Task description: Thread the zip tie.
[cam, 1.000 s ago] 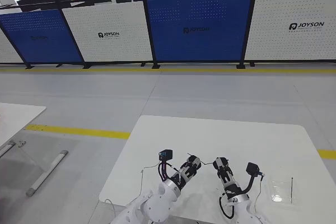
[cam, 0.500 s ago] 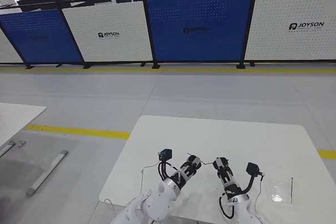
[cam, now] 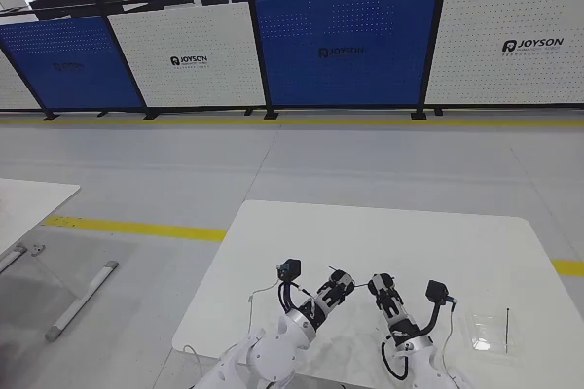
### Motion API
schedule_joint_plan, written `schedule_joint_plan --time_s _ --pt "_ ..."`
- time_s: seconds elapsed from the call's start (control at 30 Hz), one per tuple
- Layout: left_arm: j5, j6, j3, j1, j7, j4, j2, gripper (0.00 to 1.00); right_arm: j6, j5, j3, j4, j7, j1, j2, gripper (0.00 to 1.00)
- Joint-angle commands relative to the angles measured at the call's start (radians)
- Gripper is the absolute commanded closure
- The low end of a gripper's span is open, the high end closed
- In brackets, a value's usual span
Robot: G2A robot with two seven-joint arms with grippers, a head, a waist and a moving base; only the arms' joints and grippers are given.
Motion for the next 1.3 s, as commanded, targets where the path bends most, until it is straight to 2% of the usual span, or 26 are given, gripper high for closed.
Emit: schedule_joint_plan --time_s 0.0,0.1,0.23,0.47,0.67,0.8,0.93,1.13,1.27 --pt "0.001 -0.001 -0.003 0.002 0.001 0.0 0.0 1.0 -0.004 -0.001 0.002 0.001 0.001 0.0 -0.002 1.0" --pt "0.015 0.002 -0.007 0.005 0.008 0.004 0.001 1.0 -0.013 -0.003 0.007 -0.001 0.0 -0.005 -0.005 1.0" --pt "0.035 0.006 -0.004 0.006 0.025 0.008 -0.001 0.78 -0.022 -0.014 0.018 -0.008 -0.015 -0.017 -0.008 1.0" --pt "0.036 -0.005 0.001 0.004 0.032 0.021 -0.004 0.75 -0.017 -0.043 0.031 -0.022 -0.031 -0.035 -0.012 1.0" --pt "0.052 -0.009 0.006 0.004 0.024 0.024 -0.005 0.82 -0.017 -0.058 0.039 -0.035 -0.035 -0.051 -0.017 1.0" --pt "0.066 -0.007 0.011 0.005 0.02 0.023 -0.006 0.82 -0.014 -0.064 0.041 -0.034 -0.033 -0.052 -0.021 1.0" --pt "0.072 -0.004 0.016 0.003 0.013 0.026 -0.007 0.78 -0.01 -0.067 0.043 -0.033 -0.033 -0.05 -0.026 1.0" --pt "0.106 -0.009 0.027 -0.003 0.0 0.033 -0.007 0.8 -0.01 -0.069 0.049 -0.029 -0.031 -0.049 -0.033 1.0" --pt "0.097 -0.008 0.026 -0.005 0.008 0.035 -0.01 1.0 -0.014 -0.071 0.054 -0.025 -0.027 -0.049 -0.036 1.0"
